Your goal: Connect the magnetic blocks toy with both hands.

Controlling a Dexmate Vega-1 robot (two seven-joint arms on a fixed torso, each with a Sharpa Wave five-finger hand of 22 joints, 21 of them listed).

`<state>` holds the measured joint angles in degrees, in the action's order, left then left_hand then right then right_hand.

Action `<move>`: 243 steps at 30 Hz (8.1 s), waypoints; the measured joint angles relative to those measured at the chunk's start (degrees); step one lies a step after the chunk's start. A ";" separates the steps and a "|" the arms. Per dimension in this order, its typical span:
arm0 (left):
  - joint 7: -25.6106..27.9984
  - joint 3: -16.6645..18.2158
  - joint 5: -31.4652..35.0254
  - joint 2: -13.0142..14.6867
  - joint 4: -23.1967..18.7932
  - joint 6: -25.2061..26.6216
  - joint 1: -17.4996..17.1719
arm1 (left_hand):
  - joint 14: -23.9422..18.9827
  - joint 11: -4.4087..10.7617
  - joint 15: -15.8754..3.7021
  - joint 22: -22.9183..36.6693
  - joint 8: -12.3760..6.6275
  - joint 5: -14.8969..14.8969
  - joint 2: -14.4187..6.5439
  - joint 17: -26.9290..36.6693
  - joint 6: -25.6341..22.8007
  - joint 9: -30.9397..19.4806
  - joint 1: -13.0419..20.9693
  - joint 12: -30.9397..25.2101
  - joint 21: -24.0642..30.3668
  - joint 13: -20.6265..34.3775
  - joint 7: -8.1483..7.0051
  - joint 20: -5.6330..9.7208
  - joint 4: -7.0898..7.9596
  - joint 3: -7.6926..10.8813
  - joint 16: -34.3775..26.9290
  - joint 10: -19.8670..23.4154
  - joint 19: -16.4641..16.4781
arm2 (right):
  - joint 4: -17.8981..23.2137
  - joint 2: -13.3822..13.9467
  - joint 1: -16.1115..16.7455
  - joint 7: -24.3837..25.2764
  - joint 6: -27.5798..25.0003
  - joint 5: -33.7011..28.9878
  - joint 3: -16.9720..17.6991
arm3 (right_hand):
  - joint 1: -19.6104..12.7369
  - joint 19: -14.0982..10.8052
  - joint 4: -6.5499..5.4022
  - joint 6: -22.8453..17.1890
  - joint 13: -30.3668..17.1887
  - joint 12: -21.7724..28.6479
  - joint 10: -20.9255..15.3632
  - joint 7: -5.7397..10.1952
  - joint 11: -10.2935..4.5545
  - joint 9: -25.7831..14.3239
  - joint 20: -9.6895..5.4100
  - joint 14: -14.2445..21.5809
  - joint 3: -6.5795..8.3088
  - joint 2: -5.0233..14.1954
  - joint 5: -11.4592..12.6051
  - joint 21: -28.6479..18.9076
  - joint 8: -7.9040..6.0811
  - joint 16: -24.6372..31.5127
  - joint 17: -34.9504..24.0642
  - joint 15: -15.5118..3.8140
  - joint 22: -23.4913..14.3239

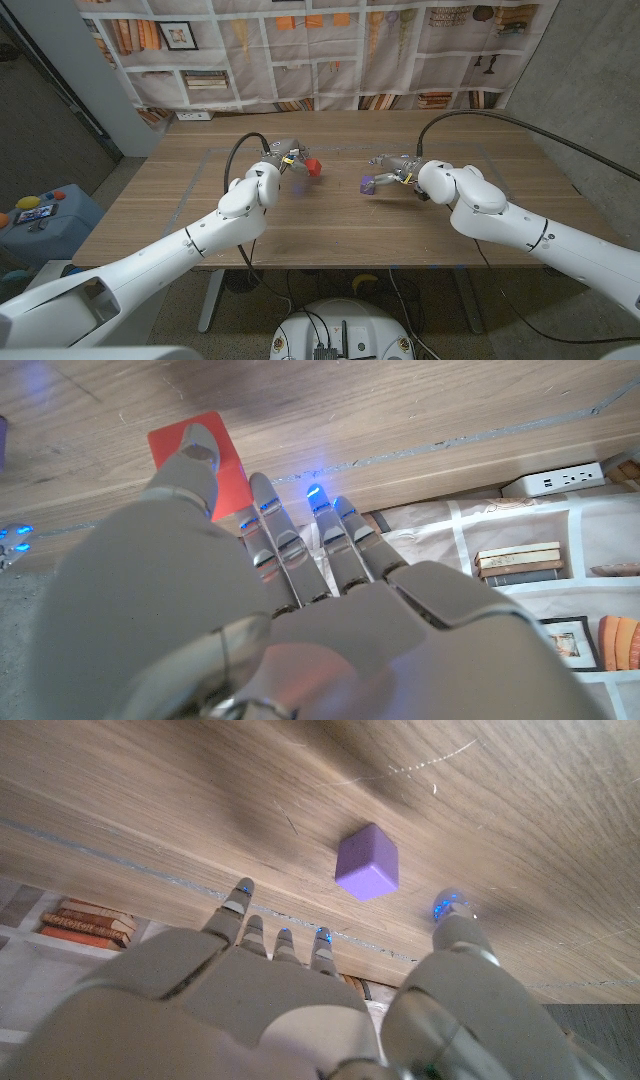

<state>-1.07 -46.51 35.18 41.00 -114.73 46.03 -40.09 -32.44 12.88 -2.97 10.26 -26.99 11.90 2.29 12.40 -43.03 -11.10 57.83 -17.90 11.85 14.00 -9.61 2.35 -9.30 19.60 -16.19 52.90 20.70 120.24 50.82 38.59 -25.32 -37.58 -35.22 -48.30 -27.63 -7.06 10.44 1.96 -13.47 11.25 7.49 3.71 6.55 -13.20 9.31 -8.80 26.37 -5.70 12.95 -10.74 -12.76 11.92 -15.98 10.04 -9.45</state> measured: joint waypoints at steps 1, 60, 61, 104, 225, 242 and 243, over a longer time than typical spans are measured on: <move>0.00 0.00 0.00 0.00 0.00 0.00 0.00 | 0.00 0.00 0.00 0.00 0.00 0.00 0.00 0.00 0.00 0.00 0.00 0.00 0.00 0.00 0.00 0.00 -0.05 -0.08 0.00 0.00 0.00 | -0.05 -0.04 0.00 0.00 0.00 0.00 -0.03 | -0.01 -0.14 0.07 0.00 0.00 0.07 0.00 0.00 0.00 0.00 -0.14 0.01 0.07 0.01 0.00 -0.09 0.00 0.00 0.00 0.01 0.00; 1.79 -2.14 -1.12 -0.33 0.53 0.79 0.86 | 0.11 0.11 -0.10 0.00 0.26 0.49 -0.76 -0.02 0.01 0.00 -0.13 0.45 0.00 0.82 0.00 0.00 0.02 -0.79 0.00 0.51 0.00 | -9.13 -8.06 5.52 18.38 -0.21 -2.07 0.75 | -19.45 -15.55 -0.26 -32.92 -1.06 3.81 -14.33 4.35 -4.47 -1.15 -6.12 13.14 1.96 1.21 -1.65 -0.98 -18.74 4.88 -0.14 -6.58 0.00; 1.81 -2.15 -1.12 -0.38 0.59 0.77 0.86 | 0.11 0.11 -0.10 0.00 0.26 0.49 -0.76 -0.02 0.01 0.00 -0.13 0.45 0.00 0.82 0.00 0.00 0.01 -0.80 0.00 0.51 0.01 | -9.33 -8.19 5.59 18.93 -0.23 -1.99 0.72 | -19.45 -15.59 -0.26 -33.45 -1.01 3.81 -14.47 4.57 -4.60 -1.15 -6.16 13.25 1.96 1.18 -1.65 -0.98 -18.85 5.16 -0.13 -6.69 0.00; 2.36 -1.85 -4.98 -0.72 1.36 0.62 1.31 | 8.76 -1.54 0.35 0.00 0.26 0.45 -1.40 -0.43 0.01 0.01 -1.31 6.69 -0.68 3.18 0.00 -3.26 0.17 -3.48 4.25 -17.53 -6.17 | -8.48 -9.00 6.87 26.64 -0.63 0.79 1.69 | -23.31 -17.81 -0.74 -41.38 -0.64 4.04 -18.66 5.72 -7.16 -0.70 -7.17 15.88 1.43 2.18 -2.50 -0.98 -23.01 6.88 -1.20 -8.29 0.00; 18.46 -2.29 -11.39 -10.78 10.27 -8.36 -0.44 | 12.08 -2.75 0.41 -0.11 0.43 0.87 -2.04 -1.48 0.01 0.02 -3.38 6.20 -0.76 2.74 0.01 -3.67 -0.19 -3.83 4.93 -22.63 -8.60 | -7.15 -19.11 4.38 3.48 -5.26 -37.82 -1.88 | -25.27 -16.86 -1.03 -41.45 -0.08 2.71 -19.57 5.65 -7.47 -0.70 -5.82 16.19 -1.40 3.37 -2.33 -0.31 -23.01 6.87 -2.00 -8.61 0.00; 18.37 -2.43 -11.63 -10.78 10.33 -8.62 -0.40 | 12.08 -2.75 0.41 -0.11 0.43 0.71 -2.41 -1.47 0.01 0.02 -3.01 6.20 -0.76 2.75 0.01 -3.68 -0.20 -3.83 4.93 -22.63 -8.60 | -7.80 -19.99 4.38 2.15 -3.24 -38.36 -1.12 | -25.27 -16.87 -1.03 -41.45 -0.08 2.45 -19.57 5.65 -7.47 -0.71 -5.82 16.18 -1.40 3.36 -2.33 -0.31 -23.01 6.87 -1.99 -8.61 0.00; 18.37 -2.43 -11.63 -10.78 10.33 -8.62 -0.41 | 12.08 -2.75 0.41 -0.11 0.44 0.71 -2.41 -1.47 0.01 0.03 -3.01 6.20 -0.76 2.75 0.01 -3.68 -0.20 -3.83 4.93 -22.63 -8.60 | -7.80 -19.99 4.38 2.11 -3.13 -38.23 -1.12 | -25.27 -16.87 -1.03 -41.45 -0.08 2.45 -19.57 5.65 -7.47 -0.70 -5.82 16.18 -1.40 3.36 -2.33 -0.31 -23.01 6.87 -2.00 -8.61 0.00</move>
<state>17.30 -48.94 23.55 30.22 -104.41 37.41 -40.50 -20.37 10.13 -2.56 10.15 -26.55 12.62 -0.12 10.93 -43.02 -11.07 54.82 -11.71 11.10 16.75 -9.61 -1.32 -9.50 15.77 -11.26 30.27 12.10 112.44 30.83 42.97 -23.22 -40.71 -73.45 -49.42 -52.90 -23.92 9.42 -39.48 -13.55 13.70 -12.08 9.36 -0.92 -13.90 3.49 7.38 24.97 -2.34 10.62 -11.05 -35.76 18.79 -17.97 1.43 -9.45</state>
